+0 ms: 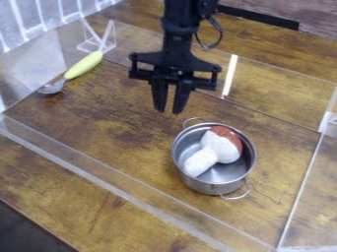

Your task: Remove the mushroom from the silver pot and put it on the table

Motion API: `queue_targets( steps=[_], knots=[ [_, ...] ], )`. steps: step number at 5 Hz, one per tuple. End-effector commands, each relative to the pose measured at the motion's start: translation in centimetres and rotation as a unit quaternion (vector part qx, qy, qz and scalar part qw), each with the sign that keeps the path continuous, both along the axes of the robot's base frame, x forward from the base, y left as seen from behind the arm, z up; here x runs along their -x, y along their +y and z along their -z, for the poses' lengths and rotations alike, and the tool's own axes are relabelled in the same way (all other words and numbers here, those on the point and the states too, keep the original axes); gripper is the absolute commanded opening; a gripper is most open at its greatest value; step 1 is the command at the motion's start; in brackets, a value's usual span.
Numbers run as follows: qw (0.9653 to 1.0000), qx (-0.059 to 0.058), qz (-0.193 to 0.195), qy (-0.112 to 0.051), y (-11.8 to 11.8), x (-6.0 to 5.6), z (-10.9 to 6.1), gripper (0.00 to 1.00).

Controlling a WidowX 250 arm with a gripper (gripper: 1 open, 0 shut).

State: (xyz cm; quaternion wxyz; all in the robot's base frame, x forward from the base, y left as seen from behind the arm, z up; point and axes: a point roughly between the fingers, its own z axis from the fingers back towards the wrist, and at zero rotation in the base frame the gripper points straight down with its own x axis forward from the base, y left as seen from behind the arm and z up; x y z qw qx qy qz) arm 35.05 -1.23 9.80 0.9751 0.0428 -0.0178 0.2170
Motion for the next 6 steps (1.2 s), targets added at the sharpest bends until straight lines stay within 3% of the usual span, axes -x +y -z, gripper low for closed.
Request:
queue_targets(
  steps=[1, 2, 3, 4, 5, 6],
  knots=[
    [0.9989, 0.002, -0.030, -0.036, 1.0, 0.6, -2.6, 0.00],
    [0.9951, 0.003, -0.089, -0.044, 0.6, 0.9, -3.4, 0.00],
    [0.9873, 0.007, -0.149, -0.055, 0.3, 1.1, -4.5, 0.00],
    [0.9932, 0.010, -0.105, -0.049, -1.2, 1.5, -4.6, 1.00],
    [0.9976, 0.013, -0.054, -0.041, -2.6, 1.1, -4.6, 1.00],
    [0.9992, 0.022, -0.007, -0.033, -4.6, 1.2, -4.3, 1.00]
  ],
)
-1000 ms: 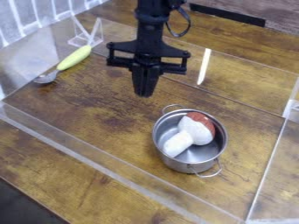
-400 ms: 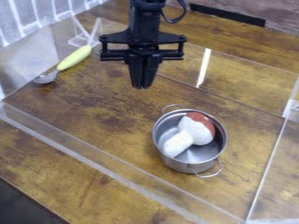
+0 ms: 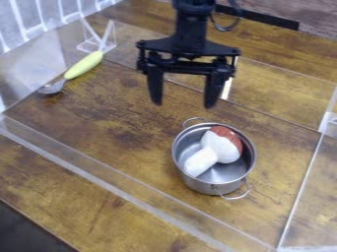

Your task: Remove the mushroom from the silver pot and put it on the table

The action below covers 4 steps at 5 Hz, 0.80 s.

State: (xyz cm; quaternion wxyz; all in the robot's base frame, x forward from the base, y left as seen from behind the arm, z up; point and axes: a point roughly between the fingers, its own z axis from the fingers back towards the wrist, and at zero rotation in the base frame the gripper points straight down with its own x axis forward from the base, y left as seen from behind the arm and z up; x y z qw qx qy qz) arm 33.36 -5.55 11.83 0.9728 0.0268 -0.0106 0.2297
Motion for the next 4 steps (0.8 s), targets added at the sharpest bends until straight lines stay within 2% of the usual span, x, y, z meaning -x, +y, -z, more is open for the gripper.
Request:
queue_targets(
  steps=[1, 2, 3, 4],
  knots=[
    [0.9993, 0.010, 0.015, -0.032, -2.7, 0.0, -1.5, 1.00],
    [0.9996, 0.013, 0.006, -0.025, -4.1, 0.3, -0.4, 1.00],
    [0.9997, 0.009, -0.014, -0.018, -4.8, 0.5, 0.9, 1.00],
    [0.9999, 0.004, -0.010, -0.010, -3.7, 0.9, 2.4, 1.00]
  ],
)
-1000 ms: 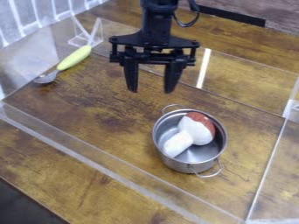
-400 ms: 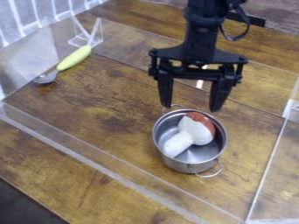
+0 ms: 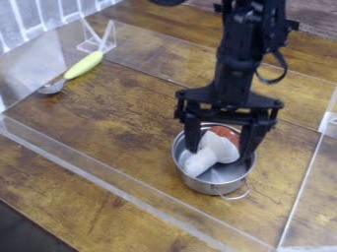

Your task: Remove the mushroom from the silver pot and put it on the table

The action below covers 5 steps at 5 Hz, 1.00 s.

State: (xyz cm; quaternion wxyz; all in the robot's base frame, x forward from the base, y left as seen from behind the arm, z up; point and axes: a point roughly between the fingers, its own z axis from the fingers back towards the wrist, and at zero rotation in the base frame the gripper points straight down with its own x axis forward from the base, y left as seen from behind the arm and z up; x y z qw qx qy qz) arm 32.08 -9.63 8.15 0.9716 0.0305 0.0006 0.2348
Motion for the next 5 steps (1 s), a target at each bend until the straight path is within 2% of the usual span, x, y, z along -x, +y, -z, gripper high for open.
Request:
queue_targets(
  steps=[1, 3, 5],
  knots=[
    [0.9998, 0.000, -0.007, -0.020, 1.5, -0.6, 0.1, 1.00],
    [0.9995, -0.006, -0.027, -0.016, 1.3, -3.1, 0.7, 1.00],
    [0.9982, -0.008, -0.058, -0.013, 2.9, -3.4, 1.6, 1.00]
  ],
)
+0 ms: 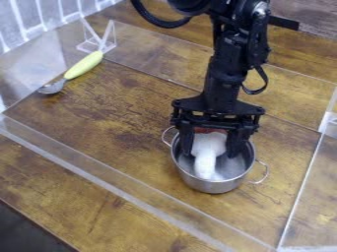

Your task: Remove the mushroom from the silver pot and put it on the table

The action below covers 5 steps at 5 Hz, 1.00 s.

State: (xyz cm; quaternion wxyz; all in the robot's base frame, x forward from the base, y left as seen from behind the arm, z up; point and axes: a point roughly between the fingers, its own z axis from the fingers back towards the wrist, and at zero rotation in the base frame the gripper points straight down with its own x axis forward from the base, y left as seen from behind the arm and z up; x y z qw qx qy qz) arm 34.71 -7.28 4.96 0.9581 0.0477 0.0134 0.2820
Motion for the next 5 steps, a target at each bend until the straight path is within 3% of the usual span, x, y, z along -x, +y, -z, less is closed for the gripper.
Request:
queue_targets(
  steps=[1, 2, 5],
  knots=[
    [0.9995, 0.004, -0.018, -0.026, 0.0, -1.1, -1.0, 1.00],
    [0.9993, 0.004, -0.027, -0.023, -0.7, -1.4, -0.6, 1.00],
    [0.9998, 0.008, 0.009, -0.018, 1.6, -1.8, 1.2, 1.00]
  ],
)
